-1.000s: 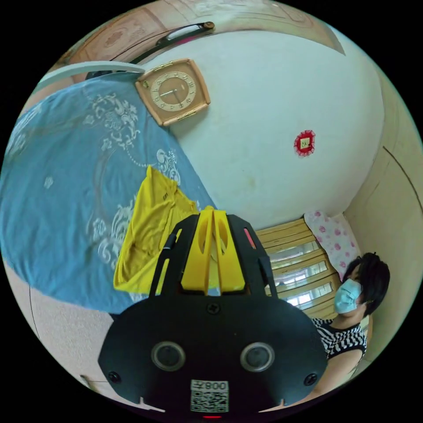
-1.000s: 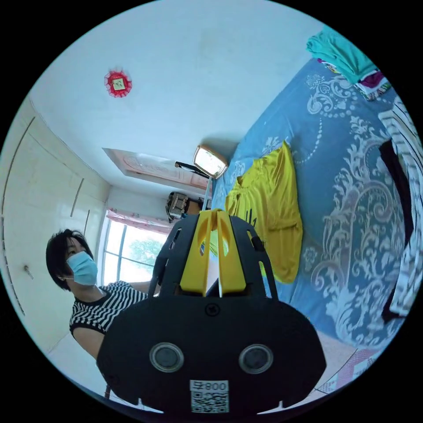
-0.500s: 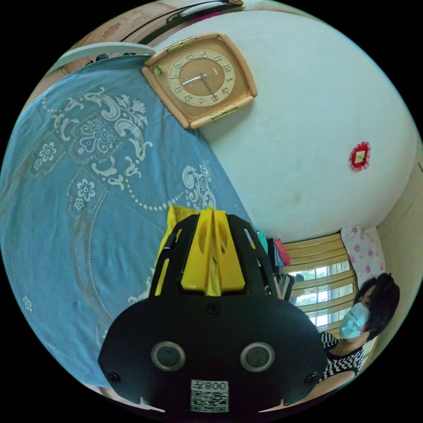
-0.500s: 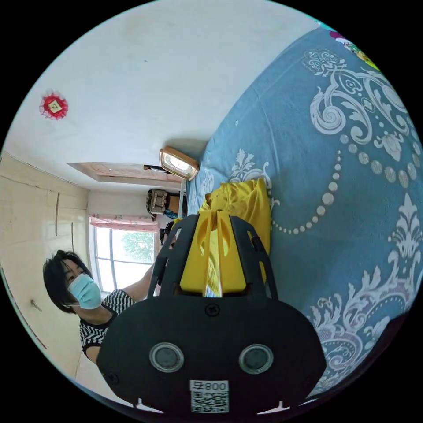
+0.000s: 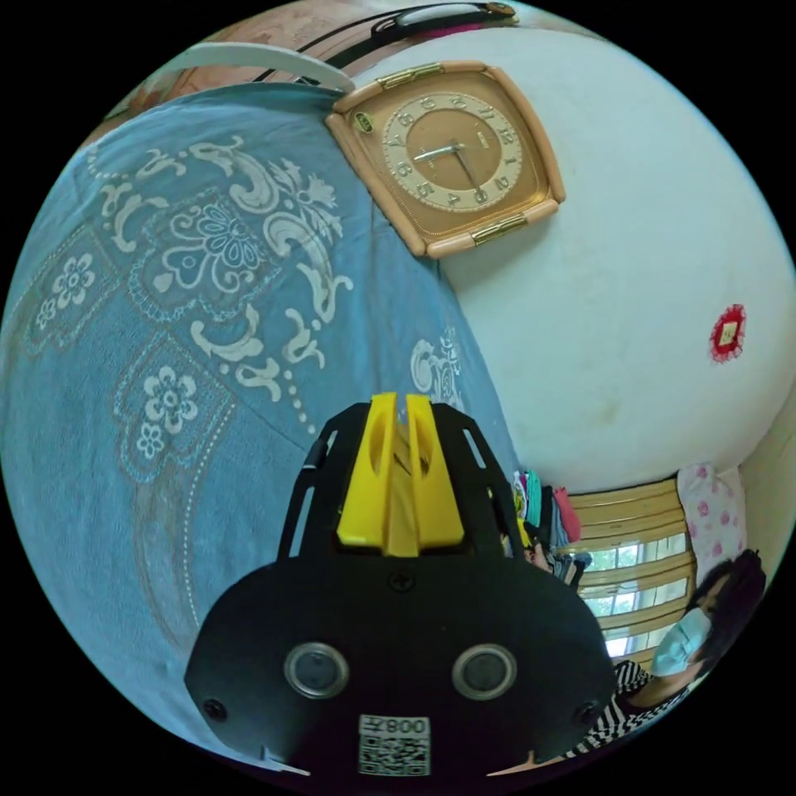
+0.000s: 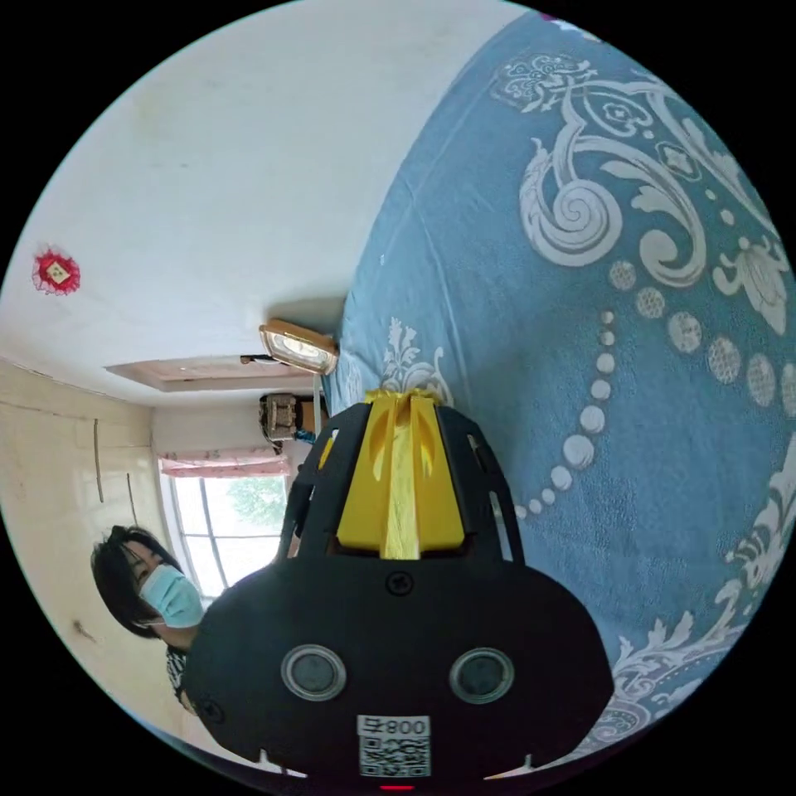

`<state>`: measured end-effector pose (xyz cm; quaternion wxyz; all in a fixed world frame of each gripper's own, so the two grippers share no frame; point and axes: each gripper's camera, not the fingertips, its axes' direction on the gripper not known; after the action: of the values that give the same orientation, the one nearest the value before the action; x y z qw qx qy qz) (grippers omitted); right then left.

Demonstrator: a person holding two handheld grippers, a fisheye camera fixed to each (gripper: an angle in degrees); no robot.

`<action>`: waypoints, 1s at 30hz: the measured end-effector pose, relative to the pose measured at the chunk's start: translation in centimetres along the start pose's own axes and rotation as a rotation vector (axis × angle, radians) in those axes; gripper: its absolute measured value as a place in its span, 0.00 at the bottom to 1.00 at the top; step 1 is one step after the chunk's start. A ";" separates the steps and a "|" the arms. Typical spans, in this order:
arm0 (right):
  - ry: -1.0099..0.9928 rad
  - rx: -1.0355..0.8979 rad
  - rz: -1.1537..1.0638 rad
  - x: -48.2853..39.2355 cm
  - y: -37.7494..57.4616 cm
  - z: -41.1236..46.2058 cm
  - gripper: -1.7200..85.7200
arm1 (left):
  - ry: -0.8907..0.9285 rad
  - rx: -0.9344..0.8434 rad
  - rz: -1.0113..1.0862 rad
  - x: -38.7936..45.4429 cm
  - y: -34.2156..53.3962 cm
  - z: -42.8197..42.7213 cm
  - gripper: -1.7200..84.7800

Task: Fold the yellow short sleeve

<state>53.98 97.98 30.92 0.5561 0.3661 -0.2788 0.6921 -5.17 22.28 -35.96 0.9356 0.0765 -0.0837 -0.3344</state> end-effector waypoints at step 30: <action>0.861 -0.427 -0.829 -27.0 -0.5 40.2 0.02 | -0.390 -0.529 0.799 9.7 12.1 43.8 0.02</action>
<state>65.42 50.92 32.04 0.9009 0.0135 0.0026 0.4338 0.56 21.53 10.10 0.9446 -0.2644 -0.1919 0.0315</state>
